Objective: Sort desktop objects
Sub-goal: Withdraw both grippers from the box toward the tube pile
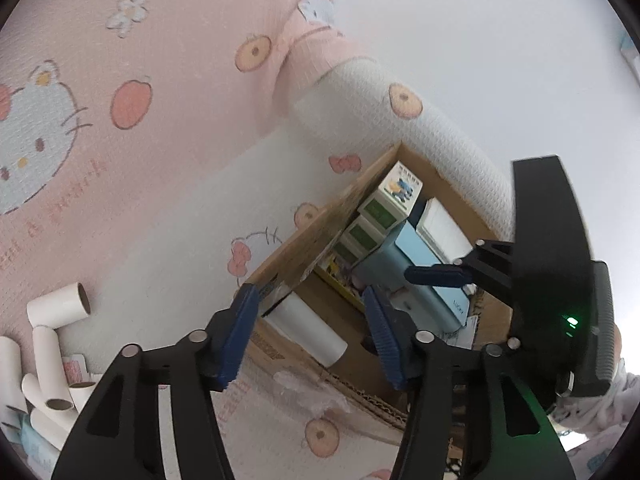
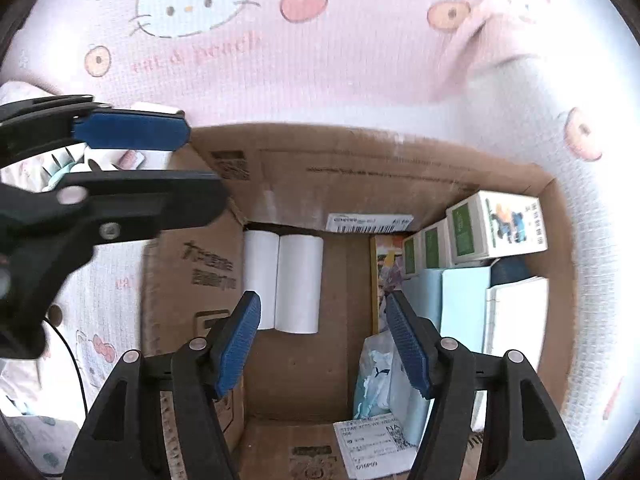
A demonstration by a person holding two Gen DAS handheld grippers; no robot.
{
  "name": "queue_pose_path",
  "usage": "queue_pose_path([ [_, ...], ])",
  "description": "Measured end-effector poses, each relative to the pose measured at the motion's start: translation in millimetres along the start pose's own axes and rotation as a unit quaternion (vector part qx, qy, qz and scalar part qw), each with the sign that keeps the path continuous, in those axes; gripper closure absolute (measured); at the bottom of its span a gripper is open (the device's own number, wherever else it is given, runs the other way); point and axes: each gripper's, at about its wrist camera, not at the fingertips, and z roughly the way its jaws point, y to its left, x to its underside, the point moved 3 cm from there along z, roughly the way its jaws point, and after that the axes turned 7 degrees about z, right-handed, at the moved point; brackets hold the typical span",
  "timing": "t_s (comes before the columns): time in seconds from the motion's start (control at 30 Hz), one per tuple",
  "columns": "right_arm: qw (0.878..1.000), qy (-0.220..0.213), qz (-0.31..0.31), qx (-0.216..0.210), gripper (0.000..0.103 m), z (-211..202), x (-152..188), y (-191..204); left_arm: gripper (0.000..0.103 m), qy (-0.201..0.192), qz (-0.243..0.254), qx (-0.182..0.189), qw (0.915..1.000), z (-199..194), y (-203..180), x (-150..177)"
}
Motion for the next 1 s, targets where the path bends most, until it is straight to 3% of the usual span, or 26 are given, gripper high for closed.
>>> queue_pose_path([
  [0.13, 0.999, -0.027, -0.015, 0.022, 0.038, -17.4, -12.0, 35.0, 0.042, -0.024, -0.036, -0.001, 0.9991, -18.4, 11.5, 13.1],
  [0.33, 0.996, -0.070, -0.046, 0.038, 0.036, -33.8, -8.9, 55.9, 0.042, -0.048, -0.062, -0.030, 0.9965, -43.3, 31.0, 46.5],
  [0.43, 0.992, -0.089, -0.068, 0.051, 0.034, -47.0, -4.7, 65.1, 0.042, -0.058, -0.042, -0.078, 0.9944, -54.2, 38.0, 69.8],
  [0.5, 0.990, -0.096, -0.081, 0.056, 0.034, -48.1, -2.7, 70.9, 0.042, -0.067, 0.005, -0.175, 0.9822, -61.5, 36.9, 87.6],
  [0.53, 0.989, -0.101, -0.089, 0.062, 0.034, -47.7, -1.8, 73.9, 0.042, -0.066, 0.034, -0.234, 0.9694, -63.4, 34.1, 97.9],
  [0.57, 0.987, -0.107, -0.097, 0.071, 0.034, -50.0, -1.7, 77.2, 0.042, -0.061, 0.062, -0.269, 0.9592, -62.2, 30.3, 108.1],
  [0.67, 0.976, -0.141, -0.124, 0.115, 0.034, -57.5, -3.4, 90.1, 0.041, -0.022, 0.115, -0.323, 0.9391, -54.0, 26.2, 135.3],
  [0.8, 0.966, -0.181, -0.137, 0.120, 0.034, -72.1, -1.4, 103.0, 0.041, 0.007, 0.082, -0.304, 0.9491, -51.0, 34.3, 162.4],
  [0.93, 0.969, -0.210, -0.117, 0.052, 0.034, -83.9, -2.5, 114.9, 0.041, 0.010, 0.017, -0.317, 0.9481, -60.8, 50.3, 184.3],
  [1.0, 0.967, -0.234, -0.104, 0.014, 0.033, -90.7, 0.2, 118.1, 0.041, 0.008, -0.025, -0.301, 0.9533, -64.7, 58.9, 195.1],
])
